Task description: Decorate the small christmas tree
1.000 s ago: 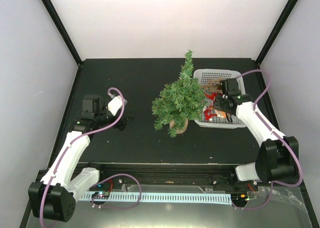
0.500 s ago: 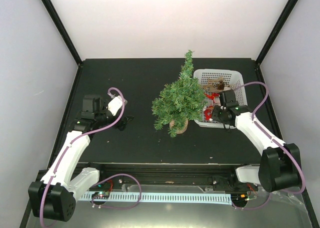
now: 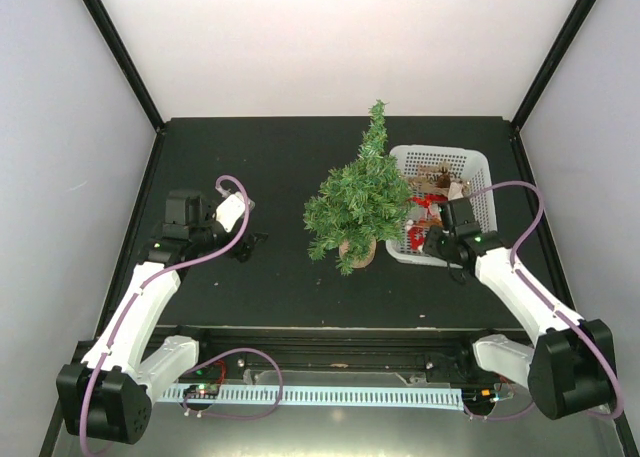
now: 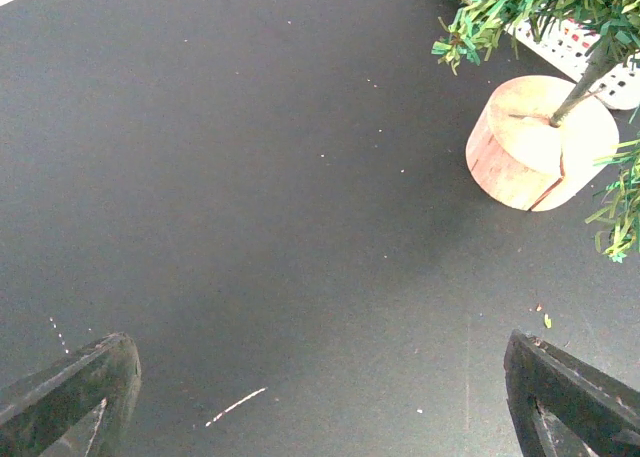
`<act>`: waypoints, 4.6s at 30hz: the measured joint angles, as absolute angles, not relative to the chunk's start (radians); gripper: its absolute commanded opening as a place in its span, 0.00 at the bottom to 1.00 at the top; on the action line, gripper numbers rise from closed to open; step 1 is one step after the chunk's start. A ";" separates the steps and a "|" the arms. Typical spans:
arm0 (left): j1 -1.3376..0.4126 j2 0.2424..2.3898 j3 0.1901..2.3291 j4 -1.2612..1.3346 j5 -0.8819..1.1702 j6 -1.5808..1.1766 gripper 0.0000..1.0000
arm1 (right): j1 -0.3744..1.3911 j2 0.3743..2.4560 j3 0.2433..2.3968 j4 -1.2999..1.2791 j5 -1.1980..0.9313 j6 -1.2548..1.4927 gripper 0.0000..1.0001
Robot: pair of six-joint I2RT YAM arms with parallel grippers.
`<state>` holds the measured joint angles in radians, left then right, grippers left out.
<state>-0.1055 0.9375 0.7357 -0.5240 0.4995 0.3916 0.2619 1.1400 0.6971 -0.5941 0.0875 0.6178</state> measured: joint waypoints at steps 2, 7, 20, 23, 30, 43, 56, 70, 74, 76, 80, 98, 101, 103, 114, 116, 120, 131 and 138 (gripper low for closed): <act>-0.105 0.937 0.736 -0.524 0.500 0.392 0.99 | 0.290 1.124 0.689 -0.608 0.091 0.634 0.19; -0.105 0.937 0.736 -0.525 0.500 0.392 0.99 | 0.342 1.090 0.667 -0.640 0.095 0.666 0.19; -0.105 0.937 0.736 -0.527 0.500 0.392 0.99 | 0.499 1.004 0.586 -0.723 0.113 0.773 0.15; -0.105 0.937 0.736 -0.527 0.500 0.391 0.99 | 0.564 0.991 0.554 -0.763 0.113 0.820 0.15; -0.105 0.937 0.736 -0.526 0.500 0.391 0.99 | 0.606 0.923 0.562 -0.836 0.141 0.913 0.29; -0.105 0.938 0.736 -0.526 0.486 0.391 0.99 | 0.498 1.401 1.003 -0.995 0.350 1.092 0.22; -0.105 0.938 0.736 -0.526 0.486 0.391 0.99 | 0.261 1.256 0.852 -1.071 0.370 1.148 0.18; -0.105 0.939 0.736 -0.526 0.486 0.391 0.99 | 0.034 1.293 0.841 -1.071 0.412 1.154 0.19; -0.105 0.943 0.736 -0.526 0.486 0.391 0.99 | -0.034 1.290 0.844 -1.067 0.421 1.155 0.20; -0.105 0.947 0.736 -0.527 0.486 0.391 0.99 | -0.070 1.298 0.855 -1.065 0.427 1.154 0.20; -0.105 0.949 0.736 -0.527 0.486 0.391 0.99 | -0.102 1.337 0.914 -1.055 0.445 1.127 0.19; -0.105 1.013 0.736 -0.525 0.477 0.391 0.99 | -0.102 1.158 0.773 -0.851 0.172 0.786 0.41; -0.106 1.048 0.744 -0.530 0.470 0.391 0.99 | -0.102 1.161 0.773 -0.839 0.140 0.759 0.41; -0.106 1.073 0.755 -0.534 0.463 0.391 0.99 | -0.103 1.168 0.773 -0.835 0.120 0.747 0.41; -0.106 1.206 0.832 -0.579 0.448 0.391 0.99 | 0.020 1.242 0.765 -0.801 0.022 0.695 0.40; -0.106 1.219 0.832 -0.587 0.448 0.391 0.99 | 0.084 1.242 0.774 -0.810 0.022 0.683 0.40; -0.106 1.225 0.832 -0.599 0.445 0.391 0.99 | 0.168 1.242 0.781 -0.816 0.006 0.667 0.38; -0.106 1.225 0.832 -0.599 0.430 0.391 0.99 | 0.178 1.348 0.744 -0.748 -0.038 0.652 0.26; -0.106 1.225 0.832 -0.598 0.425 0.391 0.99 | 0.178 1.393 0.744 -0.697 -0.070 0.652 0.25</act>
